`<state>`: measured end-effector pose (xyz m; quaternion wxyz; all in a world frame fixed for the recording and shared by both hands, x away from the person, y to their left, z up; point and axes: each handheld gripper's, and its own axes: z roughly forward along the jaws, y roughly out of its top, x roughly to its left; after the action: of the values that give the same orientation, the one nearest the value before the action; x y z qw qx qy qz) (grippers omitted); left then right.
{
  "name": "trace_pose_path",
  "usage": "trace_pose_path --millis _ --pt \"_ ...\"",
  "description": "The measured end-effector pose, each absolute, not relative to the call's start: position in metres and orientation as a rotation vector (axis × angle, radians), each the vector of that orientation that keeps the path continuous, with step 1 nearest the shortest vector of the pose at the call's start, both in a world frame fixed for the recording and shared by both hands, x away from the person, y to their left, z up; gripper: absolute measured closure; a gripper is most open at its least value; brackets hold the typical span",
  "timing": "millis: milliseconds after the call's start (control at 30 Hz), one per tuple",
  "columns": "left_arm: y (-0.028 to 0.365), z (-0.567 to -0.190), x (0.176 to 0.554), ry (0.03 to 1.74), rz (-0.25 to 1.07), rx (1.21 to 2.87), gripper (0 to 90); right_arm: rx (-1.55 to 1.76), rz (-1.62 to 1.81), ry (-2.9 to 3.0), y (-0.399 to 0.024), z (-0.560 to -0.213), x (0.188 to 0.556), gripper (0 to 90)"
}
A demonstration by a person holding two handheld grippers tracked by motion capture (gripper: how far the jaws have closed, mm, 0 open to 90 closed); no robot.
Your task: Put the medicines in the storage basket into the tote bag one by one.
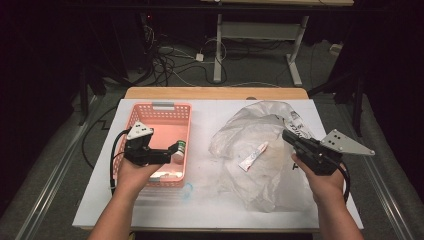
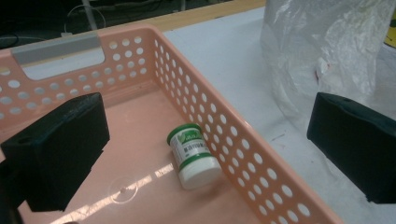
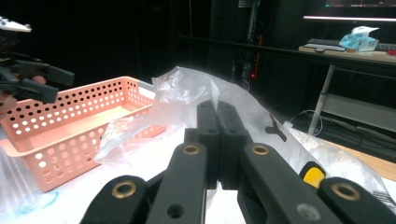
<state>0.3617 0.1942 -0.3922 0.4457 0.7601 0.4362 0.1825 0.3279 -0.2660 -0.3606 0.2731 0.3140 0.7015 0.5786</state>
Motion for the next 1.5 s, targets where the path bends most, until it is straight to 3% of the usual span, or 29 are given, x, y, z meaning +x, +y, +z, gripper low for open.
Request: trace_pose_path --millis 533,1067,1500 --pt "0.188 -0.410 0.420 1.212 0.347 2.017 0.0 0.853 1.561 1.878 -0.269 -0.359 0.328 90.0" --pt "0.185 -0.431 0.438 1.313 0.213 2.128 1.1 0.851 1.559 1.882 -0.268 -0.360 0.328 90.0" --pt "0.181 -0.444 0.446 1.343 0.061 2.211 17.9 0.854 1.554 1.882 -0.268 -0.361 0.329 90.0"
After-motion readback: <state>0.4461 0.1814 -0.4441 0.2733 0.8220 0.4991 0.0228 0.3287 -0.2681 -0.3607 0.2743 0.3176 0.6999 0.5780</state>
